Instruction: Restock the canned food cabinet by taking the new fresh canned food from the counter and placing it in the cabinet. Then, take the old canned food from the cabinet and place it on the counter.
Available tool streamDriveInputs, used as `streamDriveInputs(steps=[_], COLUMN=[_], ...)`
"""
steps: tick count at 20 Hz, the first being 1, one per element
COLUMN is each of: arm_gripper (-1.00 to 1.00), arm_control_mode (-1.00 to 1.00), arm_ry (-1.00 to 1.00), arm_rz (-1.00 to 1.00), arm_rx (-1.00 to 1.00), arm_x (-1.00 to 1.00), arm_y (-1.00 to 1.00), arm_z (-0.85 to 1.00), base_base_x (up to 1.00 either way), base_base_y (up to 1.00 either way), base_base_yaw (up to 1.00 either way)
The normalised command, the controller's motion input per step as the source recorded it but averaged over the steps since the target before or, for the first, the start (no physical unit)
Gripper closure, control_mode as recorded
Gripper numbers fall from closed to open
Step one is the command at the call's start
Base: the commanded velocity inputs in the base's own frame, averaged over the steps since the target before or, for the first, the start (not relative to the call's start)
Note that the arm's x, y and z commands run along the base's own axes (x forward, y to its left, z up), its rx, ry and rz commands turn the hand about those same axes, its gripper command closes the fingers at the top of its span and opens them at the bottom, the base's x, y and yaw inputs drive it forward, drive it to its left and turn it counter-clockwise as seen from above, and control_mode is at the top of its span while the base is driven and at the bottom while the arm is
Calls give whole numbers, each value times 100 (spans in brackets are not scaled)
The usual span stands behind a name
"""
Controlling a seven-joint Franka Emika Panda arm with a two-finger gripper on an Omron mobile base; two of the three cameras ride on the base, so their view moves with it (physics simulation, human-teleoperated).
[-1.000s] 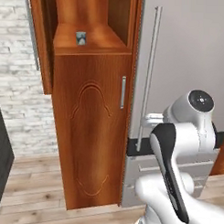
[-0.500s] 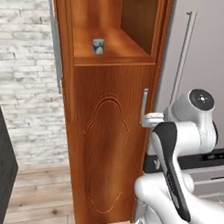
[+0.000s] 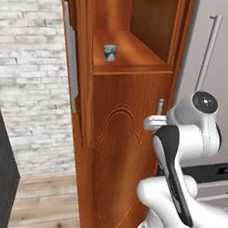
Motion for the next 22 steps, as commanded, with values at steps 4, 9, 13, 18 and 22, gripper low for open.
streamDriveInputs(steps=[4,9,13,18,22], arm_gripper=[100,100,100,100,100], arm_control_mode=[100,100,100,100,100], arm_ry=[0,0,0,0,0], arm_rz=[0,0,0,0,0], arm_rx=[0,0,0,0,0], arm_x=[0,0,0,0,0], arm_y=[0,0,0,0,0], arm_z=[0,0,0,0,0], base_base_x=[29,-17,-18,0,0], base_base_y=[7,18,12,28,5], base_base_yaw=[0,0,0,0,0])
